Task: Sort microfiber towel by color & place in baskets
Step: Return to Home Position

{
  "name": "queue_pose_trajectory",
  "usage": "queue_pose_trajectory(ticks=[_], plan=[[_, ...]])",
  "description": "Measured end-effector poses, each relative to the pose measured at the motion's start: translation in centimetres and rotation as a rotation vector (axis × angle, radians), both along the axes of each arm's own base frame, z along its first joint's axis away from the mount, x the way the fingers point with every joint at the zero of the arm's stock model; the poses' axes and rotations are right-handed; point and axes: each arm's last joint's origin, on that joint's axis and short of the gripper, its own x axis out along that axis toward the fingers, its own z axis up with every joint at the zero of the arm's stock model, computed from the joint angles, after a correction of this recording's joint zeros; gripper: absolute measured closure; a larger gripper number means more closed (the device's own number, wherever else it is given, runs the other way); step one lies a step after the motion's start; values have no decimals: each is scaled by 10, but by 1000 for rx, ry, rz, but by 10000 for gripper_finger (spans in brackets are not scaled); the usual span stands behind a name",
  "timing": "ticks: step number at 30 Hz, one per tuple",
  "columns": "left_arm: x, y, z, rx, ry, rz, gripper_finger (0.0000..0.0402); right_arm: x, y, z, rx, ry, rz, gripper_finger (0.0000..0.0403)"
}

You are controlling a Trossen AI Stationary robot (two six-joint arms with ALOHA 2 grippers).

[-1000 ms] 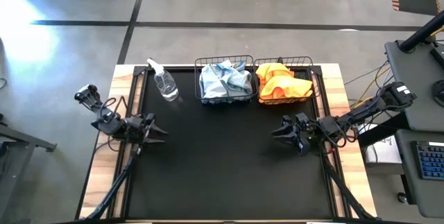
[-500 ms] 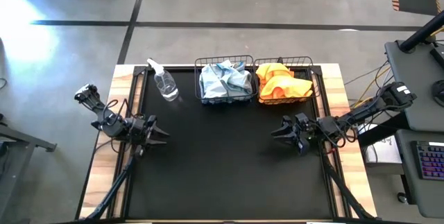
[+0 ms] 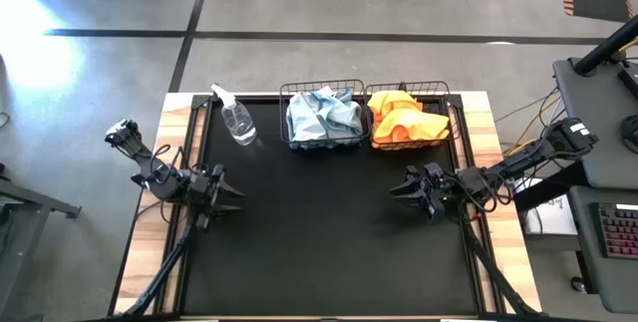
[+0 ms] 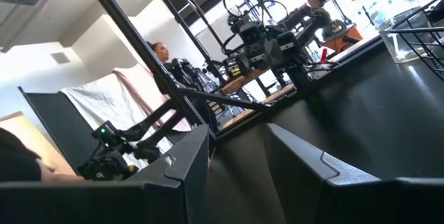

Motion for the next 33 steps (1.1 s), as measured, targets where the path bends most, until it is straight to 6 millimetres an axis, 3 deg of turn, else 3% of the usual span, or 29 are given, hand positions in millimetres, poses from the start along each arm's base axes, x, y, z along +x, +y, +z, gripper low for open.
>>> queue_pose_trajectory(ticks=[27, 33], plan=[[2, -2, -2, 17, 19, -5, 237, 1, 1, 3, 7, -9, 13, 274], [2, -2, -2, 16, 18, -5, 237, 2, 1, 3, 163, 11, 39, 280]])
